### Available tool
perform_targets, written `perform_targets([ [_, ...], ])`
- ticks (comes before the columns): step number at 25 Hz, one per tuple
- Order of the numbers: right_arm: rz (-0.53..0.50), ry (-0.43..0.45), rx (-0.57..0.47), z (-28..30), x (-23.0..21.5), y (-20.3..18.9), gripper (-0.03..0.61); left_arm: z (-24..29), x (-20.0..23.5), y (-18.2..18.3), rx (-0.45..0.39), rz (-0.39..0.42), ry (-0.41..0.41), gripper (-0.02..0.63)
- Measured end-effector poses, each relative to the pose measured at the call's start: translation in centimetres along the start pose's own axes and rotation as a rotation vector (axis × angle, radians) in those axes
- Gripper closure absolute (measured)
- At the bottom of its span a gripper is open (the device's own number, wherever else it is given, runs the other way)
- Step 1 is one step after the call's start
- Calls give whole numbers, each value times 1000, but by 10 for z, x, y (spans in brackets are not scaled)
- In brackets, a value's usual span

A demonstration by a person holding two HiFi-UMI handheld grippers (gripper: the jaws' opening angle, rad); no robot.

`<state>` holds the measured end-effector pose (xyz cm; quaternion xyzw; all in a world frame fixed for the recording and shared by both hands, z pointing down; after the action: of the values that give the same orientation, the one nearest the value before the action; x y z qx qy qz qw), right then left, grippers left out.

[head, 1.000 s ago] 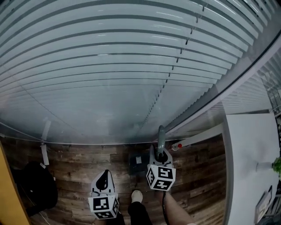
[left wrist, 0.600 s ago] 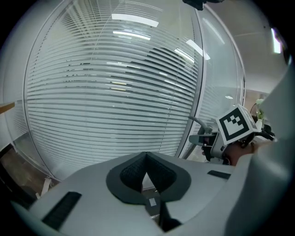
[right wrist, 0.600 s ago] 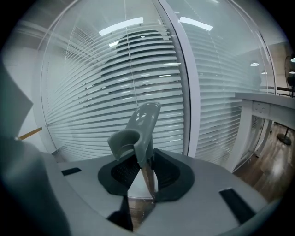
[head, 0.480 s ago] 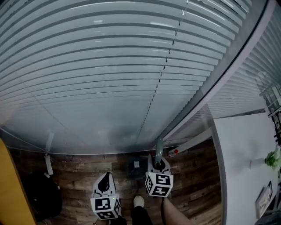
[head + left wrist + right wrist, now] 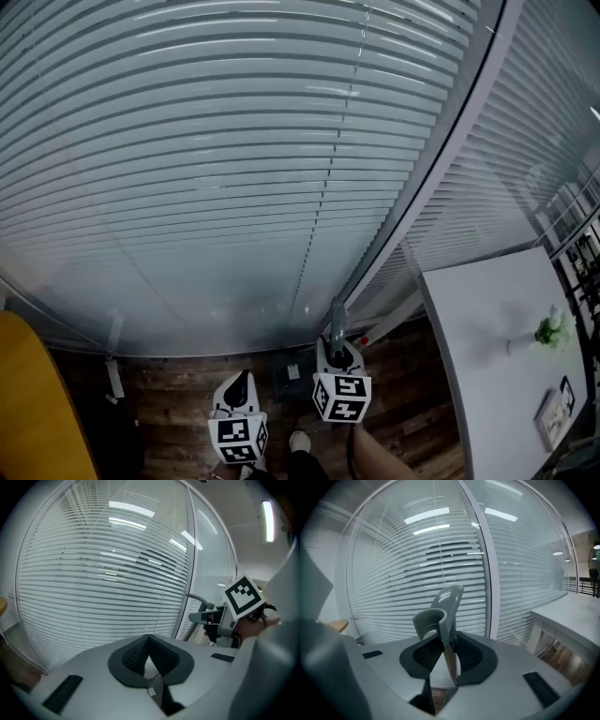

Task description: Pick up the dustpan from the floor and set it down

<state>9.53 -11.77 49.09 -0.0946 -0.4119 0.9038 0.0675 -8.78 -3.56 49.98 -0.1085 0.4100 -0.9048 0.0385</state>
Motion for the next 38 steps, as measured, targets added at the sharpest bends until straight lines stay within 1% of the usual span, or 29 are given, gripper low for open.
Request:
perform_targets([
  [7, -66, 10, -18, -55, 16, 38, 476, -34, -14, 44, -71, 45, -41, 609],
  [13, -140, 16, -71, -86, 29, 53, 476, -50, -27, 66, -142, 41, -80, 609],
  [18, -161, 36, -115, -132, 50, 85, 476, -87, -37, 112, -224, 86, -96, 609],
  [22, -160, 53, -122, -144, 59, 82, 476, -94, -40, 114, -241, 108, -106, 609],
  [31, -148, 84, -121, -145, 68, 77, 476, -95, -34, 110, -233, 122, -96, 609],
  [38, -155, 100, -108, -139, 70, 72, 476, -92, -37, 110, -224, 147, -93, 609],
])
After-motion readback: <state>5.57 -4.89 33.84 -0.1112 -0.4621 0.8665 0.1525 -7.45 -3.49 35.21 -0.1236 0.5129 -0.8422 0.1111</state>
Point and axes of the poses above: the fingertips, and each gripper's own axes: z forward along the fingers, x to its left, y out of its top, the point moved 3 cm from there along -z, backward along the fingers, and after that the axes turned 15 degrees about x, right-handed, at the moved point
